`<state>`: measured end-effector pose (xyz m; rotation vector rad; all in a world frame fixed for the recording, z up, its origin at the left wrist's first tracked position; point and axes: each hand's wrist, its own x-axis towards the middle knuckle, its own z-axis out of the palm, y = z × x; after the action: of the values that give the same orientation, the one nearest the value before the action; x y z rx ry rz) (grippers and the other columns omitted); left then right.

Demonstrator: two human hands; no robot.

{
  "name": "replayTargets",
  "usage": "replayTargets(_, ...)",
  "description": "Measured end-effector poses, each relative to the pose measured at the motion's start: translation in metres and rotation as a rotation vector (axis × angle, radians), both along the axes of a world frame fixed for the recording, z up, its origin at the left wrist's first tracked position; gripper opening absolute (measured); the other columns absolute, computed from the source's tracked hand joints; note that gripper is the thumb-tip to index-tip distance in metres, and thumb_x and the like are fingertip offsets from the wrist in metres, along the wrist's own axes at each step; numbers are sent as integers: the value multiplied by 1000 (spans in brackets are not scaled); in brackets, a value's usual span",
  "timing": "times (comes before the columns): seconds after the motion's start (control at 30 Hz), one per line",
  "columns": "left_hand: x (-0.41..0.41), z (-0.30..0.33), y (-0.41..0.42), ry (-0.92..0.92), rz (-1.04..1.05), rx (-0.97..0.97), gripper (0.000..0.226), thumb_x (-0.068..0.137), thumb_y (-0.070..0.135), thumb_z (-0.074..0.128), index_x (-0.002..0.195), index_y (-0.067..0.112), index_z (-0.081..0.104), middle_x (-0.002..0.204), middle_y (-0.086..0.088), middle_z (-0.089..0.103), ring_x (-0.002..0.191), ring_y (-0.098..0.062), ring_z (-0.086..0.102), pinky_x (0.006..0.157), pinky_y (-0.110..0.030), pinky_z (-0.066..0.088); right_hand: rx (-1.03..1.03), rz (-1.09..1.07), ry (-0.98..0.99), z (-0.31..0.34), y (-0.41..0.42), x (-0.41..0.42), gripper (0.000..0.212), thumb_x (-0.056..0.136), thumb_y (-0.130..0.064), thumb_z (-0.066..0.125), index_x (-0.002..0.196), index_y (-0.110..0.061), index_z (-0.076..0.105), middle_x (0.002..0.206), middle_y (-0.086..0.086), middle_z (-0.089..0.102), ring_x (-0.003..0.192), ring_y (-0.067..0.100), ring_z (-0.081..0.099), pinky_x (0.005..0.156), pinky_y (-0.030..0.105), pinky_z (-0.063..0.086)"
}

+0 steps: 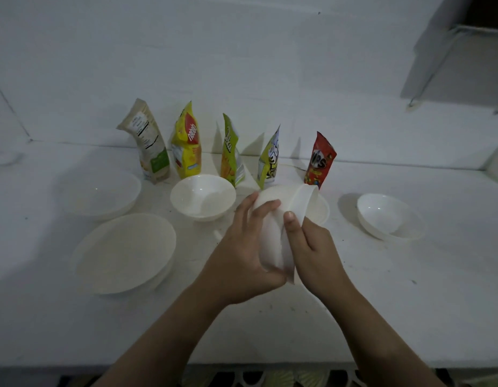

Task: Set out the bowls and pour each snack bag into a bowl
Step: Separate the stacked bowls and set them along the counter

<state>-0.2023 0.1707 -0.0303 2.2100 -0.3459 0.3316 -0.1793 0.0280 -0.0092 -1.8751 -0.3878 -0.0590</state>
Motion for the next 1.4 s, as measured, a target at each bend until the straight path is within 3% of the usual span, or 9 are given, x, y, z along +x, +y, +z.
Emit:
replayTargets(0.1, 4, -4, -21, -17, 124, -48, 90, 56, 44, 67, 137, 37, 28, 151, 10, 18, 136, -12, 29, 103, -29, 42, 15, 23, 35, -3, -13, 1, 41, 89, -54, 34, 112, -30, 57, 101, -13, 67, 96, 0, 63, 79, 14, 52)
replayTargets(0.23, 9, -23, -20, 158, 314, -335, 70, 64, 27, 59, 128, 39, 34, 130, 11, 32, 115, -7, 39, 92, -23, 40, 9, -44, 8, 1, -37, 5, 35, 90, -54, 33, 105, -33, 56, 97, -19, 65, 92, -11, 59, 81, 15, 47)
replayTargets(0.43, 9, -64, -11, 538, 617, -811, 27, 95, 34, 45, 121, 29, 40, 121, -7, 51, 107, -30, 53, 83, -48, 53, -324, -35, -100, -5, -76, 14, 32, 102, -39, 38, 121, -18, 53, 100, -6, 63, 84, 7, 59, 76, 26, 47)
replayTargets(0.6, 7, -73, -7, 455, 700, -637, 30, 101, 34, 40, 126, 20, 52, 118, -6, 55, 108, -29, 52, 92, -44, 46, -654, -68, -169, -30, -119, 22, 27, 102, -29, 46, 124, -17, 55, 88, -4, 65, 73, 7, 59, 63, 19, 43)
replayTargets(0.73, 8, -81, 4, 419, 723, -670, 24, 98, 29, 47, 115, 19, 61, 117, -7, 63, 108, -29, 57, 97, -48, 47, -897, -36, -108, -49, -145, 21, 40, 100, -29, 48, 140, -26, 50, 113, 3, 71, 99, 23, 67, 83, 32, 52)
replayTargets(0.97, 5, -81, 3, 368, 651, -830, 48, 87, 26, 54, 135, 27, 47, 129, 0, 55, 116, -24, 53, 101, -52, 45, -954, -2, -22, -61, -151, 13, 32, 98, -28, 45, 125, -35, 61, 102, -3, 72, 92, 21, 66, 75, 33, 54)
replayTargets(1.07, 5, -82, 0, 323, 625, -837, 54, 85, 12, 55, 136, 25, 41, 127, -1, 52, 115, -24, 50, 93, -42, 46, -967, 13, 9, -60, -149, 15, 28, 95, -24, 45, 113, -30, 66, 92, -3, 72, 83, 19, 64, 72, 34, 54)
replayTargets(1.17, 3, -83, -1, 286, 624, -795, 46, 87, 10, 50, 128, 30, 45, 125, 0, 53, 112, -21, 51, 84, -34, 41, -941, 19, 44, -59, -146, 14, 31, 94, -25, 45, 118, -30, 65, 96, -2, 74, 88, 19, 66, 77, 35, 55)
replayTargets(1.4, 6, -83, 6, 285, 636, -752, 36, 98, 13, 43, 130, 29, 48, 124, 2, 54, 113, -20, 51, 90, -35, 42, -896, 8, 40, -62, -144, 11, 34, 94, -24, 46, 122, -34, 63, 91, -9, 73, 84, 14, 66, 75, 32, 55)
